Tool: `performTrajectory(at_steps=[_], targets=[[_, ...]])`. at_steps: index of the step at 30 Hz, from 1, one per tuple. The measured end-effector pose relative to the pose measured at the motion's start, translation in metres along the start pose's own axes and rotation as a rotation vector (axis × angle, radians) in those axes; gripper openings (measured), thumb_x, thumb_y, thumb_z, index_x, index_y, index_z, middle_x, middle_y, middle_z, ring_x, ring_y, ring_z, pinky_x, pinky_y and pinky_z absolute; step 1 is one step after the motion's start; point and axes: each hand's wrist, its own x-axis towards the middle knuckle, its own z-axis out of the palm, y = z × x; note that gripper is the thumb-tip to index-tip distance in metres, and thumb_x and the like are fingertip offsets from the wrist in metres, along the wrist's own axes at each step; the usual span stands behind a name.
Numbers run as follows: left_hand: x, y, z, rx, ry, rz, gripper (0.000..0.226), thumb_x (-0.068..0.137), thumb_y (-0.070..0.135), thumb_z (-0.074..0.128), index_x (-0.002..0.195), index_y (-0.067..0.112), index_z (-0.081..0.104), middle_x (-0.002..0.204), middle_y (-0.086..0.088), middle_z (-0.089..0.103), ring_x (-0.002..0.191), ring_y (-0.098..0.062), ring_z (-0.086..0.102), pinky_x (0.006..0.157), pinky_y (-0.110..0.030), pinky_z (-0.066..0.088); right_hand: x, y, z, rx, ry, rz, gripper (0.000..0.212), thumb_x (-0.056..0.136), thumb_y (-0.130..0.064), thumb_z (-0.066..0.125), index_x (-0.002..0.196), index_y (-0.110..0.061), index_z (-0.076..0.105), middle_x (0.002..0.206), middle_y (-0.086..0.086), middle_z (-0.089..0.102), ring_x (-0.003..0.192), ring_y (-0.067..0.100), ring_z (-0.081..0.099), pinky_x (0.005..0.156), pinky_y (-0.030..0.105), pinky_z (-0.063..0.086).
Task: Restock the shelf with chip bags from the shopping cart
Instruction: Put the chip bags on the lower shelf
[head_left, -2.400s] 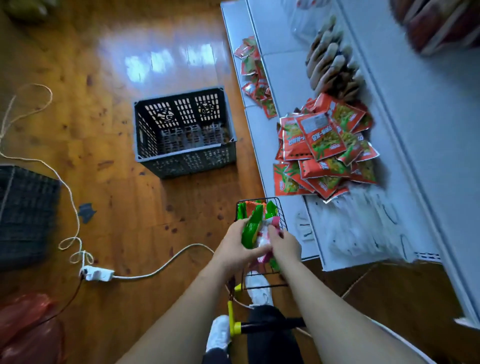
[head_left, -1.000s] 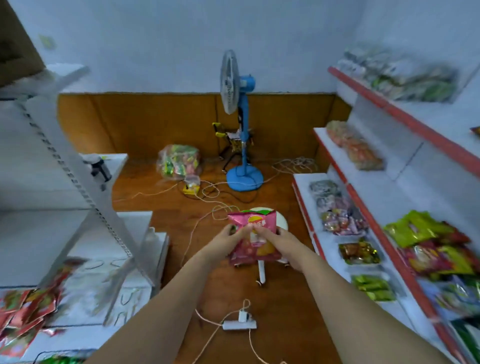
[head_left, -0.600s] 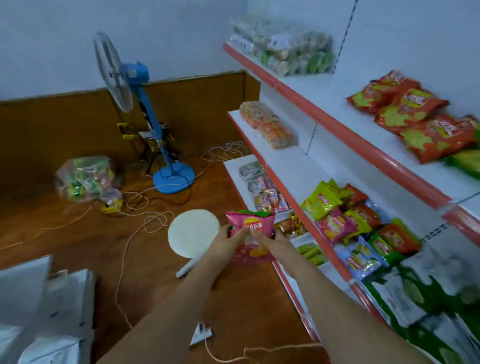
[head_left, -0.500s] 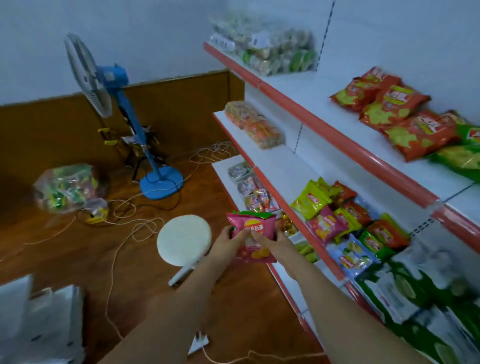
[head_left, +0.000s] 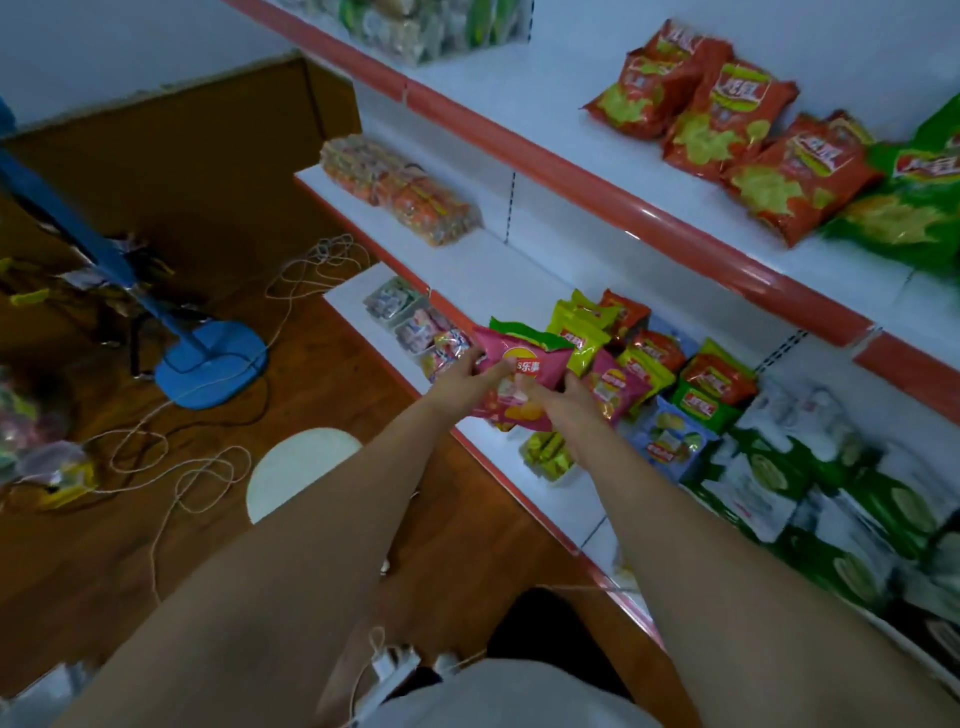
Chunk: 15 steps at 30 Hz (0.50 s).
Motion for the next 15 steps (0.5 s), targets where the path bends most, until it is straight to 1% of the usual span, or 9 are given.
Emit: performTrajectory(at_steps=[3, 4, 6, 7, 8, 10, 11, 13, 15], targets=[[0.021, 0.014, 0.0, 0.005, 0.02, 0.011, 0.102, 0.056, 0.092, 0.06, 0.133, 0.027, 0.045, 0.126, 0.0, 0.063, 0.111, -0.023, 0.064, 0.097, -0.047, 0.053, 0.027, -0.009, -0.003, -0.005, 0.027, 0.011, 0.063, 0.084, -0.035, 0.073, 0.138, -0.015, 0.046, 0.121, -0.003, 0.057, 0.108, 0.016, 0.054, 0.089, 0.03, 0.043], [0.024, 0.024, 0.0, 0.009, 0.021, 0.027, 0.096, 0.06, 0.089, 0.059, 0.127, 0.022, 0.047, 0.119, -0.004, 0.065, 0.104, -0.023, 0.066, 0.094, -0.048, 0.054, 0.038, -0.012, -0.003, 0.002, 0.041, 0.017, 0.067, 0.084, -0.034, 0.073, 0.141, -0.016, 0.042, 0.119, -0.004, 0.054, 0.111, 0.017, 0.054, 0.092, 0.031, 0.044], [0.035, 0.047, -0.002, 0.048, 0.009, 0.061, 0.068, 0.081, 0.071, 0.057, 0.115, 0.013, 0.05, 0.102, -0.008, 0.063, 0.09, -0.02, 0.062, 0.086, -0.043, 0.055, 0.06, -0.02, -0.003, 0.034, 0.04, 0.049, 0.074, 0.082, -0.034, 0.075, 0.143, -0.018, 0.037, 0.118, -0.005, 0.055, 0.111, 0.019, 0.057, 0.097, 0.034, 0.047], [0.049, 0.051, -0.002, 0.069, 0.003, 0.064, 0.053, 0.089, 0.061, 0.055, 0.111, 0.013, 0.05, 0.1, -0.008, 0.06, 0.087, -0.019, 0.059, 0.081, -0.04, 0.052, 0.074, -0.022, -0.002, 0.067, 0.035, 0.068, 0.078, 0.077, -0.037, 0.078, 0.142, -0.021, 0.038, 0.12, -0.004, 0.059, 0.109, 0.02, 0.06, 0.099, 0.04, 0.05], [0.064, 0.054, -0.002, 0.079, -0.011, 0.069, 0.044, 0.093, 0.055, 0.052, 0.11, 0.014, 0.05, 0.102, -0.008, 0.06, 0.089, -0.02, 0.058, 0.081, -0.038, 0.052, 0.09, -0.021, -0.003, 0.084, 0.041, 0.085, 0.081, 0.069, -0.042, 0.081, 0.138, -0.025, 0.042, 0.122, 0.0, 0.063, 0.108, 0.023, 0.063, 0.098, 0.046, 0.052], [0.103, 0.06, -0.002, 0.115, -0.016, 0.08, 0.043, 0.096, 0.052, 0.051, 0.111, 0.012, 0.054, 0.103, -0.008, 0.064, 0.094, -0.023, 0.061, 0.081, -0.037, 0.052, 0.15, 0.003, -0.008, 0.127, 0.049, 0.139, 0.082, 0.054, -0.053, 0.083, 0.126, -0.031, 0.05, 0.123, 0.007, 0.067, 0.107, 0.028, 0.067, 0.092, 0.052, 0.055], [0.12, 0.06, -0.001, 0.143, -0.005, 0.099, 0.045, 0.096, 0.052, 0.052, 0.108, 0.009, 0.057, 0.1, -0.012, 0.065, 0.093, -0.027, 0.062, 0.08, -0.04, 0.051, 0.168, 0.009, -0.009, 0.122, 0.043, 0.169, 0.078, 0.053, -0.057, 0.082, 0.121, -0.034, 0.054, 0.122, 0.006, 0.067, 0.107, 0.028, 0.067, 0.092, 0.052, 0.055], [0.151, 0.061, 0.0, 0.179, 0.001, 0.103, 0.044, 0.096, 0.051, 0.051, 0.095, 0.008, 0.056, 0.083, -0.014, 0.06, 0.079, -0.032, 0.058, 0.073, -0.042, 0.046, 0.191, 0.0, -0.01, 0.059, 0.059, 0.191, 0.059, 0.057, -0.065, 0.074, 0.107, -0.037, 0.06, 0.113, 0.0, 0.069, 0.103, 0.024, 0.067, 0.093, 0.05, 0.054], [0.184, 0.06, 0.002, 0.158, -0.027, 0.069, 0.042, 0.096, 0.053, 0.048, 0.086, 0.012, 0.049, 0.073, -0.009, 0.049, 0.069, -0.028, 0.048, 0.068, -0.039, 0.041, 0.213, -0.014, -0.01, -0.003, 0.081, 0.191, 0.05, 0.059, -0.07, 0.068, 0.096, -0.036, 0.065, 0.103, -0.003, 0.072, 0.099, 0.022, 0.068, 0.093, 0.05, 0.054]])
